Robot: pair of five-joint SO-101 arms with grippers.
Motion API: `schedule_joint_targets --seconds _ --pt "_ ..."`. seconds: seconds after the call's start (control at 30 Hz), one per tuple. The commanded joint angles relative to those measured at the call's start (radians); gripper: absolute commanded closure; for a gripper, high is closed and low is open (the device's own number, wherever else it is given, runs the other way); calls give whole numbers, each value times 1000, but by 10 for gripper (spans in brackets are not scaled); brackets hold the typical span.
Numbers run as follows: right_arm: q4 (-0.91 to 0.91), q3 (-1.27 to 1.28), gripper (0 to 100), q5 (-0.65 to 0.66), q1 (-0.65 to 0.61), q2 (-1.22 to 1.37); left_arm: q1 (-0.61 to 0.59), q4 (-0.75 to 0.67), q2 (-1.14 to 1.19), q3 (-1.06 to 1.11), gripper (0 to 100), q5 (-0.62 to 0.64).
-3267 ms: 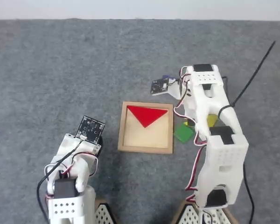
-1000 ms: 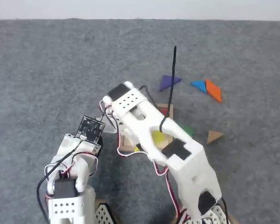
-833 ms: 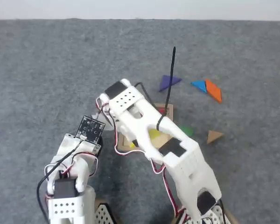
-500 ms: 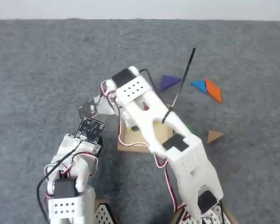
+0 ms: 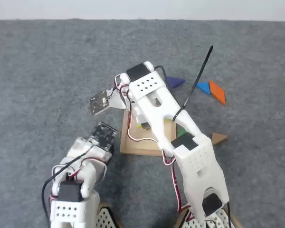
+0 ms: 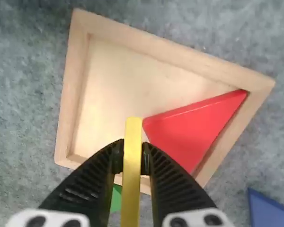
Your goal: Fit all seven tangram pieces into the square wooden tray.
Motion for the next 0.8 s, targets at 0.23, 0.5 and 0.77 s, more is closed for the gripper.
schedule_joint_targets --seconds 0.23,0.5,0.77 --pt "19 -55 991 -11 21 -21 40 6 -23 -10 808 2" --pt "19 -55 991 -2 18 -18 -707 -270 -31 -10 808 83" --pt "19 -49 991 187 -28 -8 -910 -218 -28 -10 808 137"
